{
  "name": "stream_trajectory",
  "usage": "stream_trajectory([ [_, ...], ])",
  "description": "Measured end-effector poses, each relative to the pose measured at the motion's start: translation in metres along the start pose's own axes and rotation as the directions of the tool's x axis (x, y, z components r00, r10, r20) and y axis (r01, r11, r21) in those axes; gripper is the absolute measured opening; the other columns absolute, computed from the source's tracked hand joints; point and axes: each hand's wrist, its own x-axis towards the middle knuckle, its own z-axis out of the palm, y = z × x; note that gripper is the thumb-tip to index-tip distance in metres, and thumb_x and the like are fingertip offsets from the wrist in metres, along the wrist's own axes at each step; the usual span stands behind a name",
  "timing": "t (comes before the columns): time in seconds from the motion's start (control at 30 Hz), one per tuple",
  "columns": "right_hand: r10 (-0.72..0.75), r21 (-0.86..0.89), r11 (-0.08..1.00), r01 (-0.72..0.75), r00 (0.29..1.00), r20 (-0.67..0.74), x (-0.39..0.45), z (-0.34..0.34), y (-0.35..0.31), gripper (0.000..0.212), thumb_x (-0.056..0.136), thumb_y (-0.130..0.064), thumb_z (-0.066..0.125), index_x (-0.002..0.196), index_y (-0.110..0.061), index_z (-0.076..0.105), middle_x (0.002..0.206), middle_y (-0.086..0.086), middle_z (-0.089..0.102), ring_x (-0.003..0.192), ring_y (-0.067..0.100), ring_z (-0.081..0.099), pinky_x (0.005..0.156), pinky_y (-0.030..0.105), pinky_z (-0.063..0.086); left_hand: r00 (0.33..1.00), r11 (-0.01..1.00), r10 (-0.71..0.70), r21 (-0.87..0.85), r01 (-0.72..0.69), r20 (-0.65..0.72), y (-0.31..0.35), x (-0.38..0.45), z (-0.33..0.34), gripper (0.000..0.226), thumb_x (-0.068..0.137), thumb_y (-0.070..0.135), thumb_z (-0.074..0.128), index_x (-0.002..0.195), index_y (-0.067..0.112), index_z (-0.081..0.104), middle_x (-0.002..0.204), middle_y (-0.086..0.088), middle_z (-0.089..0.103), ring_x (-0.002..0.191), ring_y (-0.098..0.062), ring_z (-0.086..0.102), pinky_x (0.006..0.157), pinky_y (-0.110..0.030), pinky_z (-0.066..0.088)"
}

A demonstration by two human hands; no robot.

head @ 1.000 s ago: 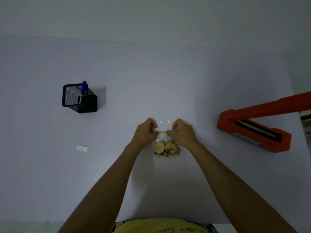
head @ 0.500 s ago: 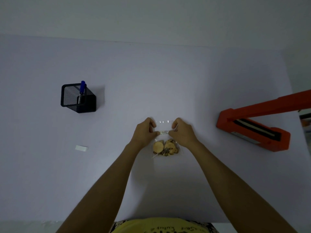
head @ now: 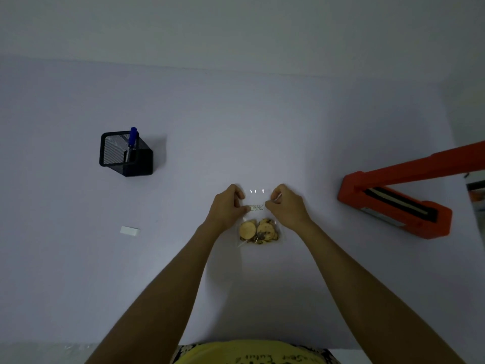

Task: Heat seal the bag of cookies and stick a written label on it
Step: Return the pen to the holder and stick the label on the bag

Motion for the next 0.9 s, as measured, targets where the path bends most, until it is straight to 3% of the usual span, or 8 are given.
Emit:
stream_trajectory([
  [0.17,-0.095,0.067,0.993,0.097,0.995,-0.044,-0.016,-0.007,-0.002,0.011,0.086,-0.010,0.063,0.089,-0.019,0.058,0.079,-0.002,0.061,0.070,0.013,0.057,0.058,0.011,0.043,0.981,0.999,-0.011,0.042,0.020,-0.193,0.003,-0.017,-0.011,0.014,0.091,0.027,0.060,0.089,0.014,0.055,0.077,-0.001,0.061,0.070,-0.013,0.057,0.063,-0.025,0.047],
  [0.23,-0.146,0.044,0.987,0.152,0.981,-0.126,-0.027,-0.006,0.001,0.015,0.085,-0.010,0.066,0.093,-0.021,0.060,0.092,0.001,0.063,0.077,0.014,0.059,0.067,0.021,0.050,0.961,0.997,-0.020,0.062,0.039,-0.277,-0.001,-0.030,-0.013,0.014,0.093,0.028,0.055,0.091,0.014,0.056,0.082,-0.003,0.061,0.070,-0.013,0.056,0.062,-0.026,0.046],
  [0.3,-0.212,-0.003,0.977,0.215,0.961,-0.176,-0.041,-0.005,0.007,0.028,0.082,-0.022,0.071,0.109,-0.022,0.061,0.113,-0.002,0.060,0.097,0.012,0.058,0.085,0.027,0.051,0.956,0.998,-0.033,0.045,0.048,-0.292,-0.006,-0.047,-0.013,0.022,0.093,0.032,0.055,0.105,0.014,0.057,0.094,-0.002,0.059,0.071,-0.007,0.054,0.061,-0.016,0.041],
  [0.4,-0.334,-0.149,0.933,0.327,0.942,-0.026,-0.061,-0.005,0.023,0.081,0.075,-0.047,0.071,0.143,-0.021,0.036,0.149,-0.009,0.034,0.139,0.009,0.028,0.115,0.030,0.023,0.984,1.000,-0.025,0.013,0.028,-0.177,-0.011,-0.070,-0.008,0.049,0.088,0.042,0.060,0.130,0.018,0.047,0.113,0.005,0.047,0.076,-0.003,0.054,0.061,-0.009,0.039],
  [0.5,-0.348,-0.382,0.840,0.385,0.923,0.163,-0.067,0.004,0.046,0.117,0.070,-0.073,0.060,0.152,-0.015,0.001,0.158,-0.008,-0.005,0.146,0.008,-0.009,0.120,0.036,-0.008,0.996,0.995,0.074,0.069,-0.071,-0.046,-0.018,-0.082,0.001,0.068,0.083,0.050,0.062,0.140,0.023,0.036,0.121,0.007,0.043,0.094,-0.009,0.054,0.075,-0.017,0.048],
  [0.63,-0.319,-0.509,0.780,0.364,0.931,0.177,-0.068,0.015,0.070,0.103,0.080,-0.076,0.038,0.152,-0.013,0.000,0.157,-0.003,-0.009,0.147,0.012,-0.009,0.121,0.041,-0.004,0.971,0.929,0.238,0.287,-0.235,0.026,-0.030,-0.083,0.010,0.066,0.085,0.048,0.062,0.142,0.024,0.038,0.131,-0.002,0.048,0.115,-0.017,0.049,0.089,-0.027,0.048],
  [0.77,-0.371,-0.560,0.745,0.362,0.923,0.103,-0.063,0.022,0.071,0.090,0.088,-0.071,0.028,0.150,-0.008,0.016,0.159,0.007,0.014,0.147,0.018,0.007,0.120,0.047,0.007,0.949,0.888,0.315,0.343,-0.305,0.028,-0.034,-0.077,0.010,0.060,0.086,0.047,0.060,0.138,0.019,0.047,0.126,-0.006,0.051,0.111,-0.019,0.051,0.085,-0.023,0.045],
  [0.9,-0.412,-0.567,0.734,0.375,0.909,0.068,-0.036,0.029,0.038,0.089,0.087,-0.070,0.024,0.149,-0.006,0.023,0.157,0.011,0.024,0.146,0.024,0.017,0.119,0.048,0.009,0.933,0.863,0.355,0.403,-0.304,-0.057,-0.037,-0.056,-0.008,0.059,0.086,0.053,0.048,0.131,0.016,0.055,0.121,-0.010,0.058,0.103,-0.025,0.058,0.081,-0.037,0.052],
])
